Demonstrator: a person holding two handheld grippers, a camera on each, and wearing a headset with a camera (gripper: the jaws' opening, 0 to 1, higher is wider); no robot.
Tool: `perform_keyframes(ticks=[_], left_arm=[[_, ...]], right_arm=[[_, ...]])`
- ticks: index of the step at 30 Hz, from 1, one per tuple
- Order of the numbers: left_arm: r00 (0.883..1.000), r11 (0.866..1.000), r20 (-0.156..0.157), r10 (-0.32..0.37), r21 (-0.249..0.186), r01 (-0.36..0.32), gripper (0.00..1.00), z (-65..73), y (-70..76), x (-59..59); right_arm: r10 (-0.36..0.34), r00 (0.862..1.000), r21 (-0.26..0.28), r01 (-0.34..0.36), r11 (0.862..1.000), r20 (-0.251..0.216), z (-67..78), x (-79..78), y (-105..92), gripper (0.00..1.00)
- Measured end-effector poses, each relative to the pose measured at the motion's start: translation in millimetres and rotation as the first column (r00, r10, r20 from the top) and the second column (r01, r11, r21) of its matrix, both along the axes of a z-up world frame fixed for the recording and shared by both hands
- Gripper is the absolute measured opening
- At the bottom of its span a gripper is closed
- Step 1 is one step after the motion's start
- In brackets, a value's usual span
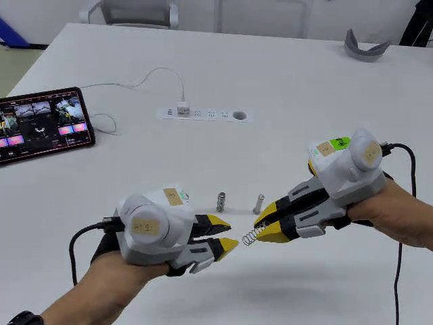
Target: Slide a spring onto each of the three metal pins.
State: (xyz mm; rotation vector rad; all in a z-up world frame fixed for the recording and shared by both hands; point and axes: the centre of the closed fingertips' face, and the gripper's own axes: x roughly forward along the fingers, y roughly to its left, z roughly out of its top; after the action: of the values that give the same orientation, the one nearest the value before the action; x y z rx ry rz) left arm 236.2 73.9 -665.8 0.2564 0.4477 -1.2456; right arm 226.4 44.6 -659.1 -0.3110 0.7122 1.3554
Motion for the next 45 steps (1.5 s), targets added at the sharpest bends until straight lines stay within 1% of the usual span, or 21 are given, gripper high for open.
perform_keyframes(ticks=[3,5,11,14,15,18,22,26,29,33,38,45], left_arm=[[1.000,1.000,-0.004,0.014,0.003,-0.013,0.18,-2.6,4.7,1.9],[1.000,1.000,-0.006,0.021,0.009,-0.021,0.20,-4.7,7.9,3.4],[0.997,0.997,-0.018,0.072,0.015,-0.072,0.24,-9.6,19.4,12.0],[0.995,0.995,-0.019,0.096,0.021,-0.096,0.27,-12.7,25.7,15.8],[0.995,0.995,-0.019,0.102,0.023,-0.101,0.27,-13.3,27.2,16.7],[0.992,0.992,-0.023,0.124,0.023,-0.124,0.30,-15.0,32.0,20.3],[0.989,0.989,-0.029,0.148,0.027,-0.147,0.33,-17.1,38.1,22.6],[0.985,0.985,-0.036,0.170,0.031,-0.169,0.36,-20.0,42.9,24.8],[0.981,0.981,-0.042,0.192,0.034,-0.190,0.38,-20.8,47.2,25.8],[0.975,0.976,-0.049,0.215,0.039,-0.213,0.42,-23.9,54.0,27.8],[0.968,0.970,-0.056,0.243,0.044,-0.241,0.47,-27.5,63.6,30.2],[0.958,0.960,-0.072,0.278,0.054,-0.274,0.52,-31.1,74.1,29.5]], right_arm=[[-0.029,1.000,-0.008,0.029,1.000,-0.003,-4.2,0.9,-5.4,0.12],[-0.050,0.999,-0.010,0.050,0.999,-0.005,-8.9,3.3,-12.4,0.12],[-0.090,0.996,-0.038,0.090,0.995,-0.001,-15.9,7.0,-25.1,0.12],[-0.127,0.992,-0.058,0.128,0.990,0.012,-18.8,13.3,-34.3,0.12],[-0.132,0.991,-0.061,0.132,0.989,0.009,-19.8,14.2,-36.5,0.12],[-0.157,0.988,-0.068,0.157,0.985,0.010,-21.4,18.2,-43.5,0.12],[-0.191,0.982,-0.070,0.191,0.979,0.015,-19.0,23.4,-49.4,0.12],[-0.202,0.979,-0.072,0.204,0.976,0.027,-15.8,27.3,-52.3,0.12],[-0.219,0.975,-0.090,0.222,0.971,0.038,-17.1,32.2,-57.8,0.12],[-0.233,0.971,-0.094,0.237,0.967,0.051,-17.9,37.2,-62.2,0.12],[-0.235,0.971,-0.111,0.240,0.965,0.050,-21.1,44.0,-67.0,0.12],[-0.237,0.970,-0.126,0.242,0.962,0.050,-24.8,56.2,-68.4,0.12]])
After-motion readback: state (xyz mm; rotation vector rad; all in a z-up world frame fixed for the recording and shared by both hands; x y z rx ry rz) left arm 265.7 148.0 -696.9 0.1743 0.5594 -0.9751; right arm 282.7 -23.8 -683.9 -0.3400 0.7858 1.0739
